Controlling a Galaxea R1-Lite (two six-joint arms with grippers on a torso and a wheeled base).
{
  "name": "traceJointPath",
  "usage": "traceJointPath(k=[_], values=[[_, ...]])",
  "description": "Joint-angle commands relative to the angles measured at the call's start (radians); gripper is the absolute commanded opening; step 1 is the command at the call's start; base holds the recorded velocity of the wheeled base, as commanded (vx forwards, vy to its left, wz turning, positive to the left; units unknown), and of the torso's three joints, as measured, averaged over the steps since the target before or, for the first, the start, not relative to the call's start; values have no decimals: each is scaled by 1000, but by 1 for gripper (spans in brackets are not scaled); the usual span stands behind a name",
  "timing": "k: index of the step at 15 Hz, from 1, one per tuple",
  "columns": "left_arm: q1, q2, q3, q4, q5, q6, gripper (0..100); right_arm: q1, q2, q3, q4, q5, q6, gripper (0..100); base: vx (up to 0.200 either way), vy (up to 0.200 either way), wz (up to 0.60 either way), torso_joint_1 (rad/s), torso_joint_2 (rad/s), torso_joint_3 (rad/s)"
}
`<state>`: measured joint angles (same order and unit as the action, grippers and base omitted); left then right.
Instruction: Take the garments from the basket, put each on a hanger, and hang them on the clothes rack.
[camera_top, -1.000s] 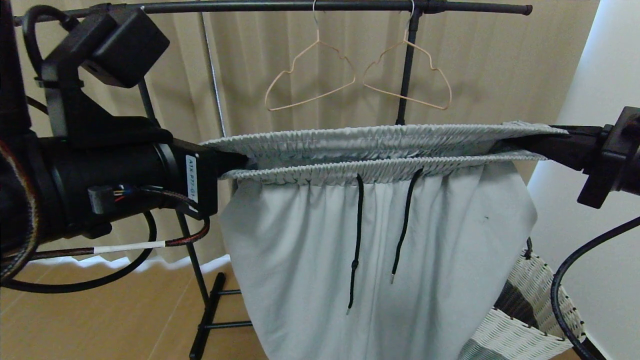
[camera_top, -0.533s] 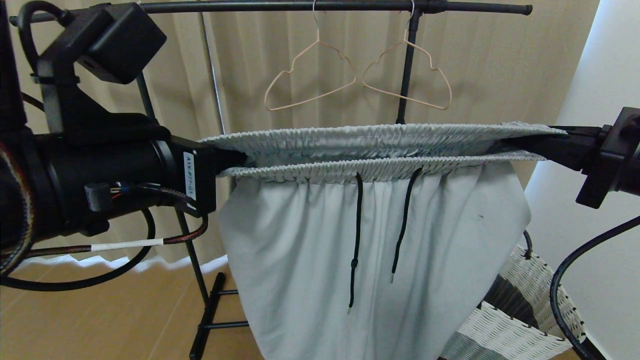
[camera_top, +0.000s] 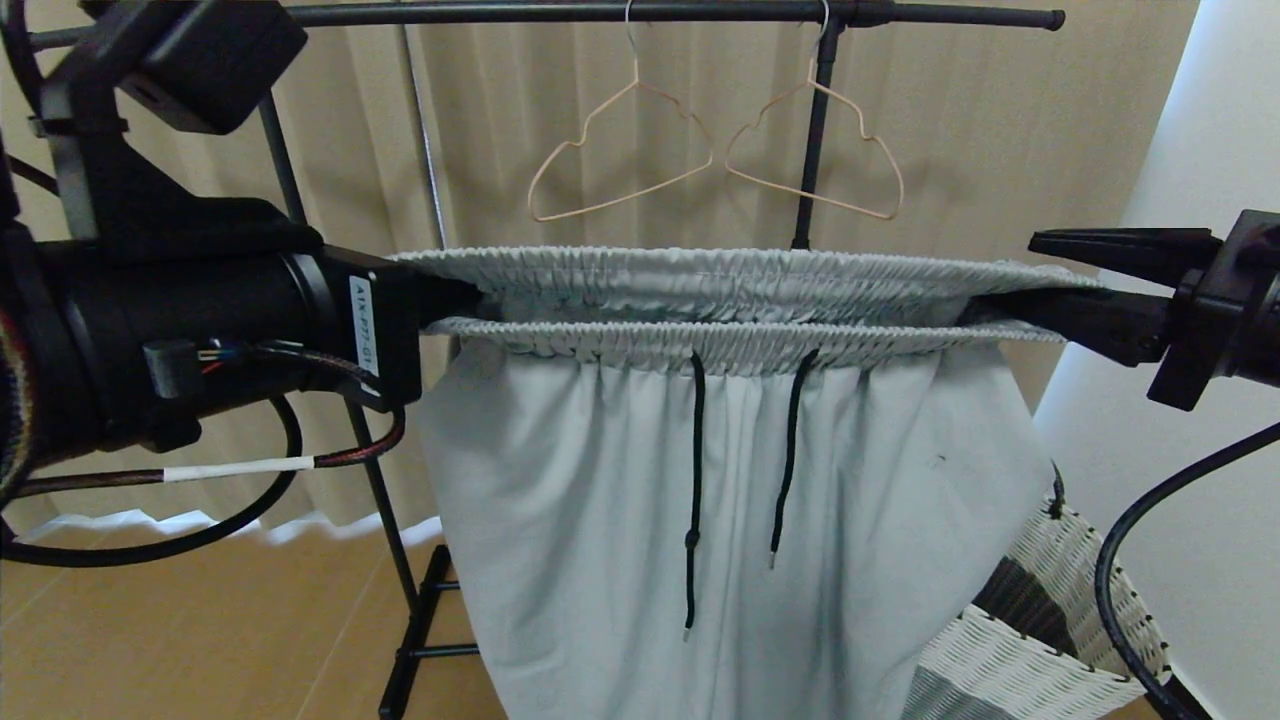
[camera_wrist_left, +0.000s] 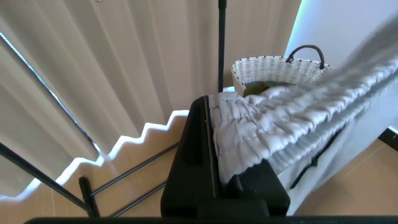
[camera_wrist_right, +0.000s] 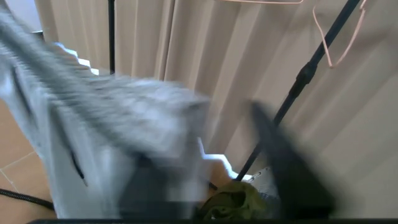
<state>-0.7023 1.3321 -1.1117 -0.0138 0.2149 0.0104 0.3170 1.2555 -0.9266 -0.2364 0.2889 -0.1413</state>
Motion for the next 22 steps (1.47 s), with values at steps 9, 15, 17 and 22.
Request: traceJointPath(k=[9,15,17,22], values=[[139,13,3,-78,1,-1,0,19,-62,28,-4,185,6,100,0,0,0,0,0,0],[167,13,9,-78,1,-1,0,17,-54,68,-70,194,3,100,0,0,0,0,0,0],[170,6,30,-74,1,8,0,4,-51,77,-46,165,0,100,0,0,0,0,0,0],[290,-94,136,-69,-6,148,0,-10,-51,83,103,-182,-8,100,0,0,0,0,0,0]])
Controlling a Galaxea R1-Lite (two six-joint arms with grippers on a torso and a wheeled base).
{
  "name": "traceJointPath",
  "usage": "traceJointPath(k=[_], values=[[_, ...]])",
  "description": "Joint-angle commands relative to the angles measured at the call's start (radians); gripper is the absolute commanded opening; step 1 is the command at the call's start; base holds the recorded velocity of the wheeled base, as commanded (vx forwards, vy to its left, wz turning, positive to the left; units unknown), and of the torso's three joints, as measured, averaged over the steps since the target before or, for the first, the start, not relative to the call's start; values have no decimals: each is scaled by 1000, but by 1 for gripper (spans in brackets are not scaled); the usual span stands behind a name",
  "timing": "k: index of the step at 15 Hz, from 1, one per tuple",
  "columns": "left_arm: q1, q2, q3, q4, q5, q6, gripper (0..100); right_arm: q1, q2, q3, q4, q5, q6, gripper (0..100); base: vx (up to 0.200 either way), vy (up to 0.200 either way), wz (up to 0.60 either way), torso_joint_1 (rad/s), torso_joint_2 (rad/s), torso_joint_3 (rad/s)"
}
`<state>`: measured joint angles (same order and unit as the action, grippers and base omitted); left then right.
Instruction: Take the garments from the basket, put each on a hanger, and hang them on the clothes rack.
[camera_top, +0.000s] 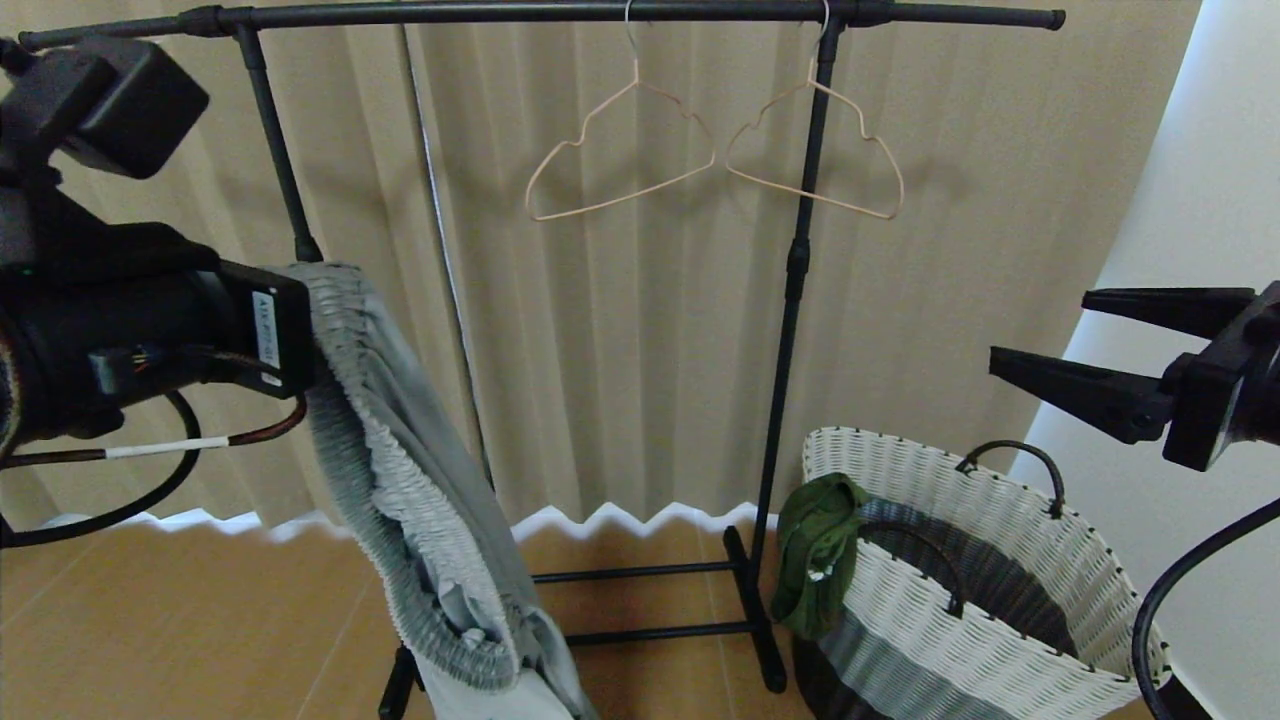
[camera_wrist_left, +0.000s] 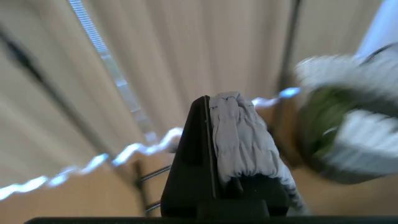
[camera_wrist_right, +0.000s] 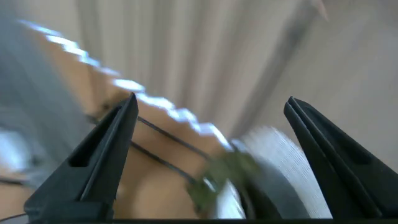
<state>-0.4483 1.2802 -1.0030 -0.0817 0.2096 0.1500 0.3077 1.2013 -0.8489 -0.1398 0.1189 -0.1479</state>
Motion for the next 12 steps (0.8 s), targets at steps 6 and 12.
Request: traceJointPath(k=[6,12], values=[[146,-98,104,-4,-56,11,0,-36,4,39,-18,-165,-157,100,0,0,0,0,0,0],[149,-131,129,-9,-58,14,0,-36,9,34,-81,-159,-156,100,0,0,0,0,0,0]])
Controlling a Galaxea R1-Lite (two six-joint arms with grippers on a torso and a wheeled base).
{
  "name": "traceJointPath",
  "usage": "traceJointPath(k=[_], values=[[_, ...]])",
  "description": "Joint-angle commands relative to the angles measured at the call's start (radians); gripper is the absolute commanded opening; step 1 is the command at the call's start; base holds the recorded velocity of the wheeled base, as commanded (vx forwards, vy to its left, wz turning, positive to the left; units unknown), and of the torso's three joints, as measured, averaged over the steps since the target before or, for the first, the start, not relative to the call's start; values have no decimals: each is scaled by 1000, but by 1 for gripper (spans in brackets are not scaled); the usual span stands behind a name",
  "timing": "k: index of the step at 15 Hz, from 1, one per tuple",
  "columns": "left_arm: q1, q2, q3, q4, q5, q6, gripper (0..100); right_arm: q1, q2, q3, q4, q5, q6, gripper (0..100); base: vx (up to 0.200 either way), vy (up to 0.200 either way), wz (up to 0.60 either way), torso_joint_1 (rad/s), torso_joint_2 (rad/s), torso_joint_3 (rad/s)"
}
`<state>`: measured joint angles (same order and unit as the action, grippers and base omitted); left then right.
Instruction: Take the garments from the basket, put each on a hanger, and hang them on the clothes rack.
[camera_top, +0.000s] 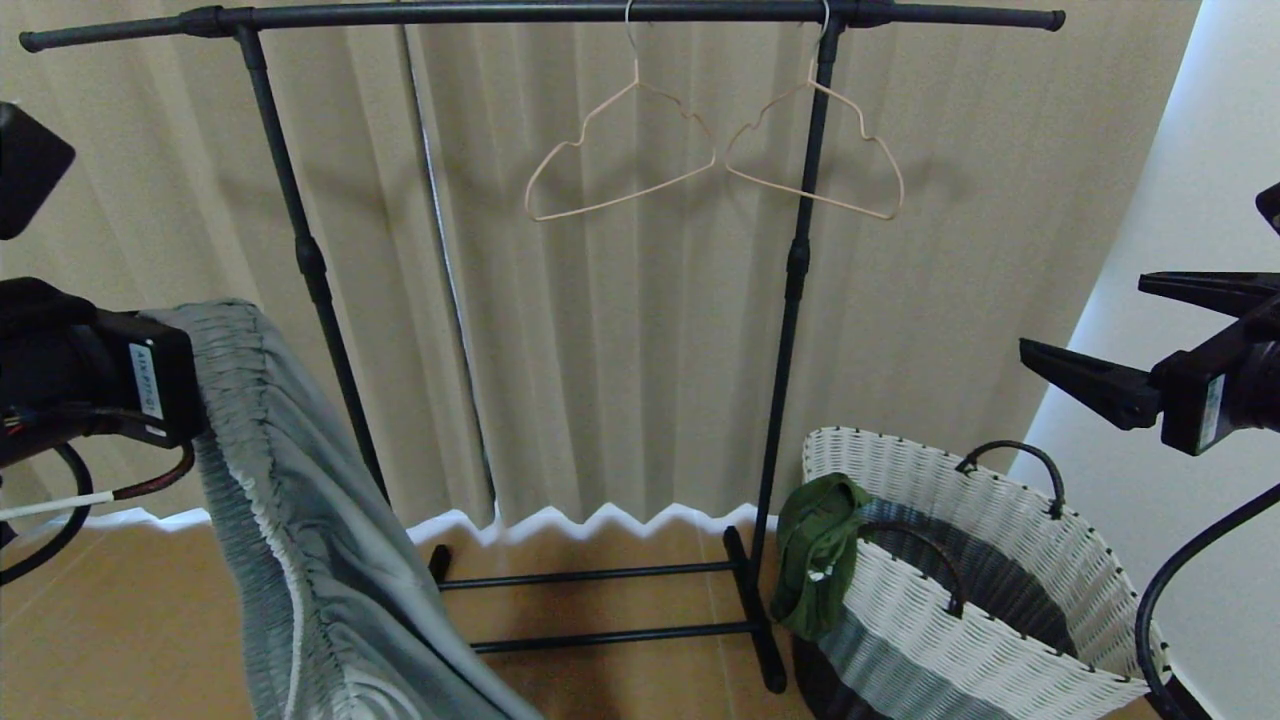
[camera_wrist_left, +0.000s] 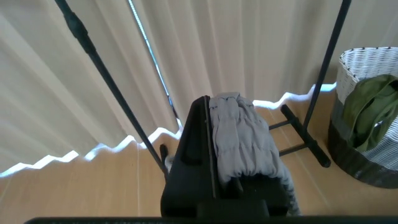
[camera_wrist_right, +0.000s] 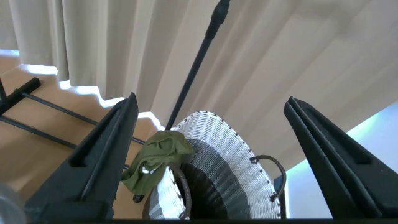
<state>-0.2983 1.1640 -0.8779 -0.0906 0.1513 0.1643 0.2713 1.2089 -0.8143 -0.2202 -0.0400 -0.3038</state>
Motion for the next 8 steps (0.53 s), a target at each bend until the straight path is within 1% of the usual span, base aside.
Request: traceJointPath(k=[1,5,7,8], values=[[-1,-24,4,0,1,0,0,0,1,-2,-1,0,0,100,0,0,0,0,0,0],[-4,-43,19,0,-1,11,0,-1,1,-2,-1,0,0,100,0,0,0,0,0,0],[-4,-46,27,-1,-13,23,0,-1,1,-2,-1,0,0,100,0,0,0,39,-264,-224],[-4,-63,27,0,-44,29,0,-1,1,-2,-1,0,0,100,0,0,0,56,-159,-286]])
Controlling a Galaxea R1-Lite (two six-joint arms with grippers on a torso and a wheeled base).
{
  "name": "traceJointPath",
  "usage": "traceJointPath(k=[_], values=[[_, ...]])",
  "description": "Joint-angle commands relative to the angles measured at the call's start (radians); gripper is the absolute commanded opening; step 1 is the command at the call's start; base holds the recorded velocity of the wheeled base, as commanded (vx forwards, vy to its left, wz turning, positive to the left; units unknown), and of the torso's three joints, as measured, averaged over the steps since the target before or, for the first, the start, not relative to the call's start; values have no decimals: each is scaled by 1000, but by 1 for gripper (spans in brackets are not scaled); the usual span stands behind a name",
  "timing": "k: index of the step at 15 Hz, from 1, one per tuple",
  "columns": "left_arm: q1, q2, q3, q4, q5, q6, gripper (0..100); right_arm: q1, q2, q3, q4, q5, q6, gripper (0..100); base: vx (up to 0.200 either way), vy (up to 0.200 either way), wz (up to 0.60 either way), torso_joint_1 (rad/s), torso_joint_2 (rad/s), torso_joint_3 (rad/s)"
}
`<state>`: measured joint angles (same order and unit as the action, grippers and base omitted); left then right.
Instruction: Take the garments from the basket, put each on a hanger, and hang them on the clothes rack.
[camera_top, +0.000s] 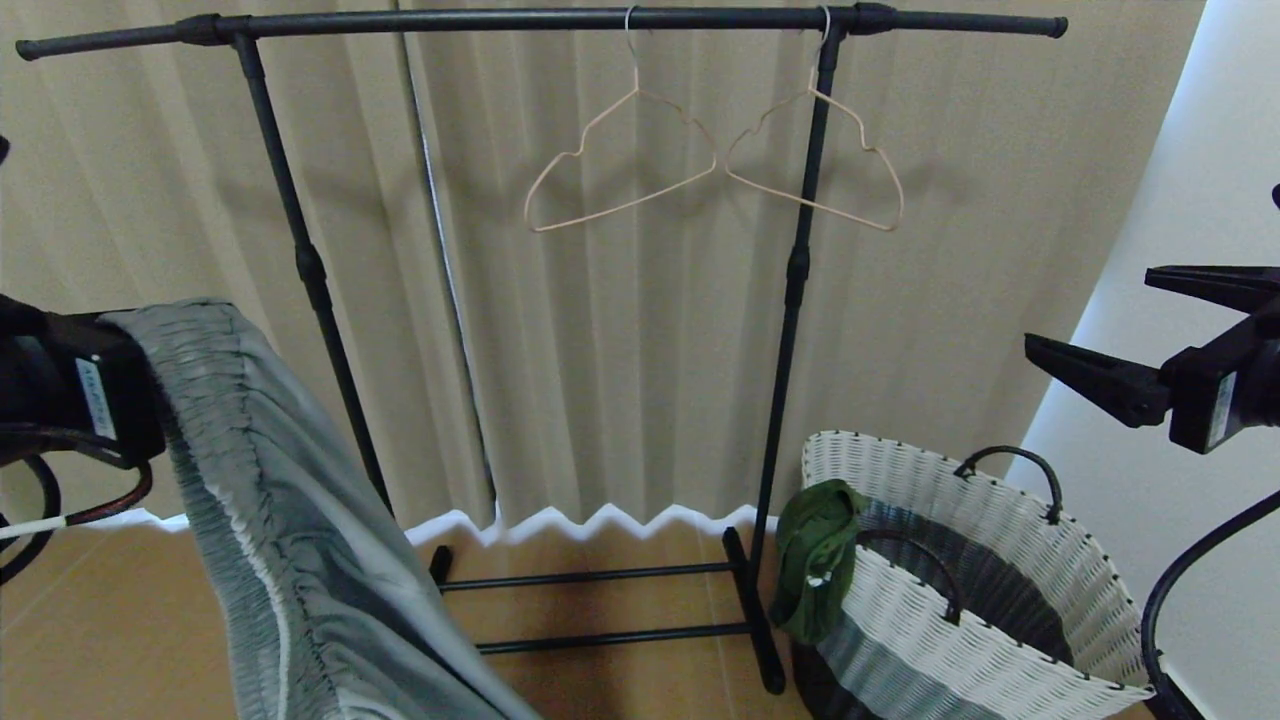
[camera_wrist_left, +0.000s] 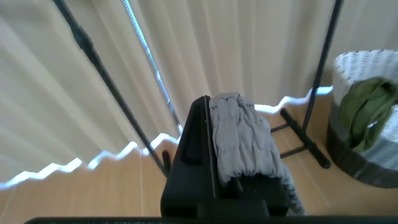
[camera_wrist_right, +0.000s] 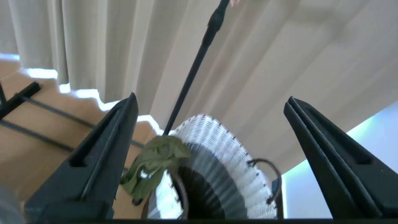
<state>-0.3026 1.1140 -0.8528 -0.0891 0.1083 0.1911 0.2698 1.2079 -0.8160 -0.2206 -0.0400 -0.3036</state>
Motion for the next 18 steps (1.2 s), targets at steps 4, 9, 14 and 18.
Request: traceJointPath(k=[4,9,14,18], values=[[0,-20,12,-1,-12,4,0,0,1,3,0,-1,0,100,0,0,0,112,-467,-324],[0,-37,26,0,-13,27,0,0,1,3,0,-1,0,100,0,0,0,149,-463,-309],[0,-43,26,-1,-16,51,0,0,2,6,0,-6,0,100,0,0,0,185,-471,-294],[0,-48,27,-3,-16,64,0,-18,1,8,1,-4,-2,100,0,0,0,206,-496,-295]])
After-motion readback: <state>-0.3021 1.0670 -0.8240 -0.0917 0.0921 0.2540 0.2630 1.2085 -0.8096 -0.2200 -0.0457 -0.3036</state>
